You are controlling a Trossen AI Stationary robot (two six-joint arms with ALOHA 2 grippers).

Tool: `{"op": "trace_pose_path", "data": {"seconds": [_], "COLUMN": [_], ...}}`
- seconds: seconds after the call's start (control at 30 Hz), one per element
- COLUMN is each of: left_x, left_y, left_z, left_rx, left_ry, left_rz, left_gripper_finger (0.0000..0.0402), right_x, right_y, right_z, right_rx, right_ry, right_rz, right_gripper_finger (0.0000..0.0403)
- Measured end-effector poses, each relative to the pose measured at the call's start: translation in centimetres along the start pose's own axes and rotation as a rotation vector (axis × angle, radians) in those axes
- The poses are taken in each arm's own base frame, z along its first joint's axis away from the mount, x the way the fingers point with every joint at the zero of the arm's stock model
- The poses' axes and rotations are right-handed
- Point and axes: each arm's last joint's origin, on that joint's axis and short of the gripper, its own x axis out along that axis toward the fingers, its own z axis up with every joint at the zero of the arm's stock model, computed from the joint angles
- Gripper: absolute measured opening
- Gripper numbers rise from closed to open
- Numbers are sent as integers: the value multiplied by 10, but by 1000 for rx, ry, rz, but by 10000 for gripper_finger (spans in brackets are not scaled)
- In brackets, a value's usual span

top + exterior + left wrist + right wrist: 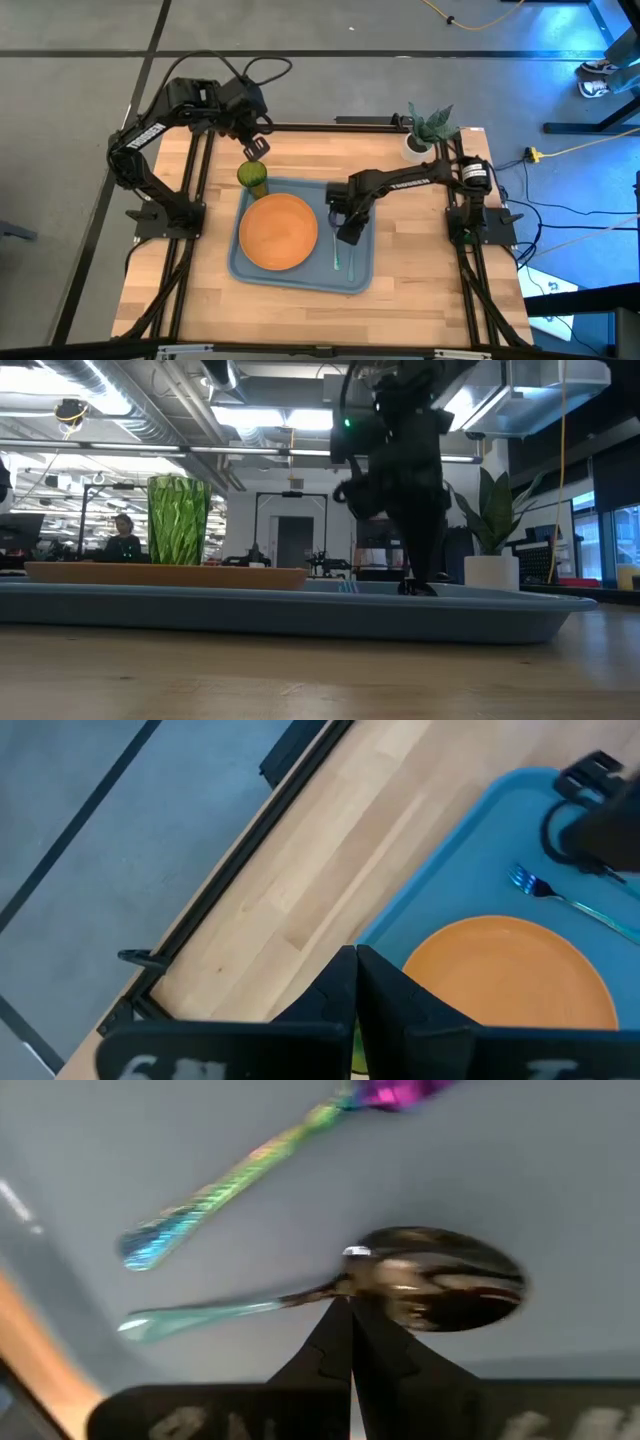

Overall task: Pick and place plate/cup/fork/spoon on tray
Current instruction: Adjust the blue spoon on the blue tray

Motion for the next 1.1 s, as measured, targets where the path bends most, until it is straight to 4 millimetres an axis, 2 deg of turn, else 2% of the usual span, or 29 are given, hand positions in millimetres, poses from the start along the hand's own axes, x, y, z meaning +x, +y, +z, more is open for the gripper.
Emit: {"op": "trace_pose_path", "data": {"seconds": [0.2, 1.1], "left_x": [0, 0], "left_y": [-2, -1], "left_z": [0, 0], "left_rx": [6, 5], "left_ry": [-1, -2], "left_rz": [-4, -2], "left_gripper_finger": [0, 0], "right_x": [9, -3], "right_y": [-15, -49], "right_z": [-1, 14], "right_rx": [17, -23], "right_ry": [-9, -105], "right_rz": [4, -113], "right_gripper_finger": [2, 1]}}
